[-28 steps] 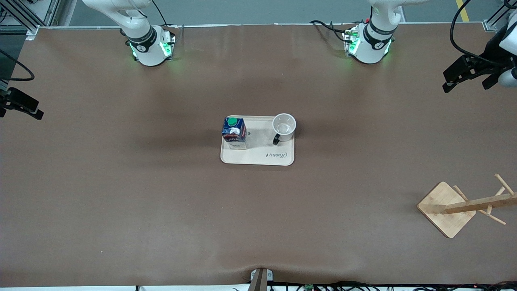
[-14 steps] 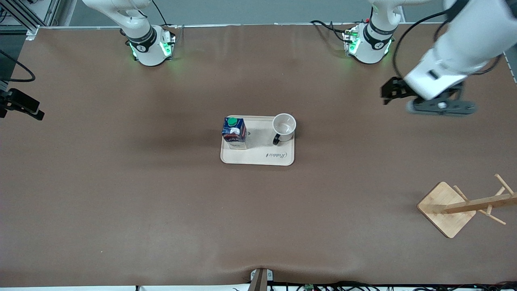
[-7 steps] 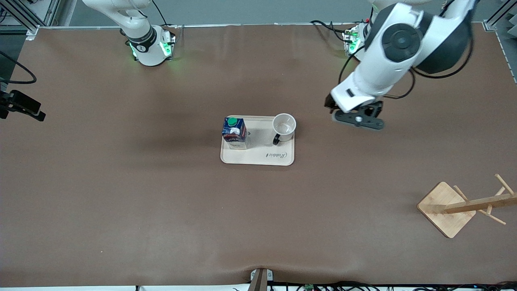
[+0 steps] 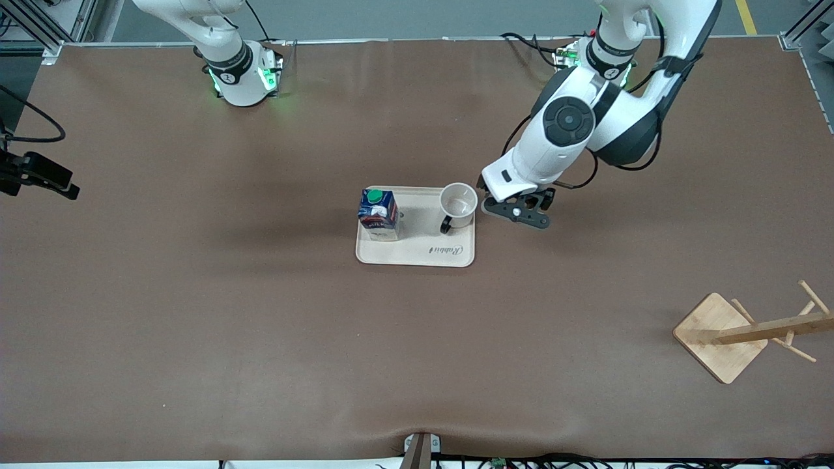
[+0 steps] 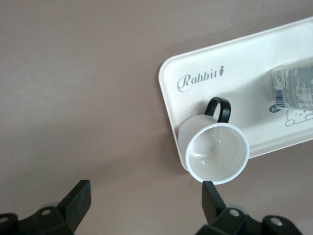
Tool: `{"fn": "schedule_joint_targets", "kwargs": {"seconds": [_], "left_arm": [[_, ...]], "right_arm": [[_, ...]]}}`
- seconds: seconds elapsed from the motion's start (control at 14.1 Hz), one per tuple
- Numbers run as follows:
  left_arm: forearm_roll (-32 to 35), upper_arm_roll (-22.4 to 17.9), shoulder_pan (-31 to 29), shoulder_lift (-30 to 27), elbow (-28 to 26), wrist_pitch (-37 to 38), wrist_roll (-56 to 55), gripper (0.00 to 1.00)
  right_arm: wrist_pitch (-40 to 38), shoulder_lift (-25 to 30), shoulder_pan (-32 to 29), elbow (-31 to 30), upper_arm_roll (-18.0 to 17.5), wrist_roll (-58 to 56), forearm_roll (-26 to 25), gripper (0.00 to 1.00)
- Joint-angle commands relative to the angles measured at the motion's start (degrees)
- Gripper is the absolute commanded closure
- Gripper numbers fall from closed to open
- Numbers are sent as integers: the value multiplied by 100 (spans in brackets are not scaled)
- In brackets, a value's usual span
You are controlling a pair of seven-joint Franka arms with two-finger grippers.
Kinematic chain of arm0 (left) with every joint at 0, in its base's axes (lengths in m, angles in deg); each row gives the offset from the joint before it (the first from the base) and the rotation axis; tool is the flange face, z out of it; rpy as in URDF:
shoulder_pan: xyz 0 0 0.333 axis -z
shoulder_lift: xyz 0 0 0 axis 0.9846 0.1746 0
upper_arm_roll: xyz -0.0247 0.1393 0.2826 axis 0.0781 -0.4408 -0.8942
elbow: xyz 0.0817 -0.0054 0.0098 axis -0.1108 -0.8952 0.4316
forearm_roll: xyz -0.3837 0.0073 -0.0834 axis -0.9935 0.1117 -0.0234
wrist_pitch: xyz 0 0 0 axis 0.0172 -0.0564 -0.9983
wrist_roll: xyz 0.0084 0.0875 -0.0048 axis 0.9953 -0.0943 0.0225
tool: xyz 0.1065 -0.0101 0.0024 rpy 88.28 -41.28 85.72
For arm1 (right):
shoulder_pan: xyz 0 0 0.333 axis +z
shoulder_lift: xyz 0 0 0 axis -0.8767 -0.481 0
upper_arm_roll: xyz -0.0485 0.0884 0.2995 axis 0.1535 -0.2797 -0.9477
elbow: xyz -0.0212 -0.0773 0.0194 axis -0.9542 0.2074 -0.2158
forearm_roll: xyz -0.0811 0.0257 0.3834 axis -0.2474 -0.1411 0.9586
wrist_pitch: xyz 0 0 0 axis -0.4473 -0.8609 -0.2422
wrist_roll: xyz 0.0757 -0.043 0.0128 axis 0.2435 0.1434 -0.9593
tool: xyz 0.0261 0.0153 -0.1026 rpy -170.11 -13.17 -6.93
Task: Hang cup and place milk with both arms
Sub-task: 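Lower the left gripper onto the white mug rim and close it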
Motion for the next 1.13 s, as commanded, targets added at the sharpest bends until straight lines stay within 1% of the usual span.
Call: {"fn": "schedule_joint_targets", "kwargs": {"seconds": [0.0, 0.14, 0.35, 0.57, 0.71, 0.78, 0.92, 1.06], "left_arm": [[318, 19, 343, 256, -83, -248, -476, 0], [880, 19, 466, 589, -66, -407, -854, 0], [1242, 28, 590, 1091, -4, -819, -935, 12], [1321, 19, 669, 1364, 5, -899, -926, 33], [1549, 19, 678, 1505, 40, -917, -935, 45], [1672, 19, 678, 1645, 162, -978, -935, 51], [1840, 19, 695, 1926, 355, -1110, -935, 70], [1867, 1, 704, 2085, 522, -1154, -944, 80]], "right_arm": [[13, -125, -14, 50, -29, 41, 81, 0], [66, -126, -14, 50, -29, 41, 81, 0], [74, -293, 12, 41, -29, 50, 90, 0], [74, -301, 12, 41, -38, 59, 90, 0], [66, -345, 21, 32, -38, 59, 90, 0], [57, -345, 38, 23, -38, 59, 98, 0], [48, -389, 47, 6, -38, 68, 159, 0], [22, -643, 117, -12, -38, 76, 213, 0]]}}
